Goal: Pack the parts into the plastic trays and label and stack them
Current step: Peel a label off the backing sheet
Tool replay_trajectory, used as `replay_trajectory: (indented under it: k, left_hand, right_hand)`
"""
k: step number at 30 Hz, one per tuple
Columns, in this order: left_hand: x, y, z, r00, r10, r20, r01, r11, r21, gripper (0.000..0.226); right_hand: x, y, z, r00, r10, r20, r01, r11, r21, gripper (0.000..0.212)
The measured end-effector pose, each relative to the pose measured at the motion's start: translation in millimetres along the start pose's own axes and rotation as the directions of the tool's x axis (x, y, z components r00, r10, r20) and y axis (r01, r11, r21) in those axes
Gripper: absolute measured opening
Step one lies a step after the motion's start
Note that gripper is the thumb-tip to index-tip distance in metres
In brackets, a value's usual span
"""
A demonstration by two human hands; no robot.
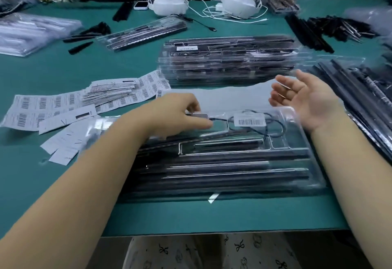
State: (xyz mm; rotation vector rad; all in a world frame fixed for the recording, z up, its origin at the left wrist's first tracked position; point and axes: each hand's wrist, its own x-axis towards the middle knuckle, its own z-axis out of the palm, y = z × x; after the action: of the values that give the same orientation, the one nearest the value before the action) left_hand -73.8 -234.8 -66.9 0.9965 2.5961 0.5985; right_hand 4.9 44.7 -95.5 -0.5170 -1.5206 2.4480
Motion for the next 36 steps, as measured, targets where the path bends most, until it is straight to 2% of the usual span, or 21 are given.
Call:
replay_trajectory:
  k: [3, 6, 8, 9, 11, 13, 14, 17, 20, 22, 23, 25, 27, 28, 30, 32, 36]
  left_hand:
    - [-5.7, -0.4, -16.4, 0.997, -0.005, -0.080, -0.003, 0.995, -0.100, 0.060]
    - [-14.9, -3.4, -37.7, 0.984, 0.024, -0.179, -0.073, 0.958, -0.277, 0.047]
    - [-16.7, -3.4, -52.5, 0.965, -0.018, -0.262, -0.109, 0.881, -0.460, 0.035]
    - [-15.5, -2.1, -58.7, 0.953, -0.082, -0.291, -0.114, 0.795, -0.596, 0.029]
    - [-11.0, 2.0, -65.3, 0.941, -0.226, -0.254, -0.116, 0.488, -0.865, 0.025]
    - [-4.9, 6.8, -63.8, 0.936, -0.308, -0.173, -0.108, 0.217, -0.970, 0.023]
    - [-1.7, 10.2, -60.3, 0.933, -0.334, -0.135, -0.094, 0.135, -0.986, 0.023]
    - [11.0, 22.2, -46.4, 0.908, -0.416, -0.049, -0.062, -0.018, -0.998, 0.028]
    - [23.0, 32.3, -36.5, 0.881, -0.473, -0.020, -0.138, -0.216, -0.967, 0.029]
    - [30.9, 37.5, -33.6, 0.873, -0.487, -0.031, -0.209, -0.316, -0.925, 0.028]
    - [34.9, 40.7, -32.1, 0.869, -0.493, -0.044, -0.246, -0.353, -0.903, 0.026]
    - [43.9, 49.6, -28.1, 0.853, -0.516, -0.078, -0.311, -0.381, -0.871, 0.019]
    - [52.2, 58.5, -21.8, 0.843, -0.524, -0.121, -0.348, -0.360, -0.866, 0.010]
    - [55.4, 62.0, -17.3, 0.844, -0.518, -0.138, -0.356, -0.348, -0.867, 0.008]
    - [62.0, 65.4, -6.4, 0.845, -0.512, -0.153, -0.354, -0.323, -0.878, 0.023]
    - [67.3, 64.8, 3.7, 0.840, -0.515, -0.172, -0.362, -0.296, -0.884, 0.037]
    - [63.9, 50.1, 2.4, 0.876, -0.418, -0.240, -0.349, -0.207, -0.914, 0.022]
  right_hand:
    - [-1.1, -2.4, -0.9, 0.999, 0.003, 0.042, -0.008, 0.995, 0.100, 0.033]
    - [0.3, -3.8, -1.4, 0.992, -0.012, 0.127, -0.007, 0.989, 0.149, 0.040]
    - [2.2, -1.6, -2.5, 0.989, -0.035, 0.142, 0.009, 0.984, 0.180, 0.043]
    - [2.1, -0.3, -2.7, 0.986, -0.036, 0.164, 0.007, 0.985, 0.173, 0.046]
    - [1.6, 2.0, -3.6, 0.971, -0.035, 0.239, 0.002, 0.991, 0.137, 0.047]
    - [1.2, 3.0, -5.5, 0.950, -0.014, 0.312, -0.014, 0.996, 0.087, 0.046]
    - [1.2, 3.1, -6.4, 0.941, 0.005, 0.339, -0.027, 0.998, 0.060, 0.044]
    - [-1.7, 1.5, -2.5, 0.897, 0.046, 0.440, -0.059, 0.998, 0.016, 0.032]
    - [-4.0, -0.7, 1.8, 0.923, -0.004, 0.386, -0.051, 0.990, 0.132, 0.058]
    - [-5.8, -1.6, 1.6, 0.955, -0.048, 0.293, -0.018, 0.975, 0.220, 0.074]
    - [-7.2, -2.7, 1.4, 0.953, -0.085, 0.290, 0.014, 0.970, 0.241, 0.076]
    - [-10.6, -3.7, 3.8, 0.915, -0.142, 0.377, 0.075, 0.980, 0.186, 0.065]
    - [-12.2, 0.5, 11.1, 0.897, -0.123, 0.424, 0.100, 0.992, 0.076, 0.040]
    - [-13.0, 1.9, 16.4, 0.919, -0.108, 0.380, 0.101, 0.994, 0.039, 0.029]
    - [-12.3, 3.9, 23.1, 0.969, -0.126, 0.215, 0.120, 0.992, 0.040, 0.012]
    - [-9.6, 1.8, 21.7, 0.980, -0.179, 0.090, 0.169, 0.980, 0.110, 0.019]
    - [-7.0, -9.3, 14.6, 0.956, -0.276, -0.097, 0.290, 0.937, 0.193, 0.020]
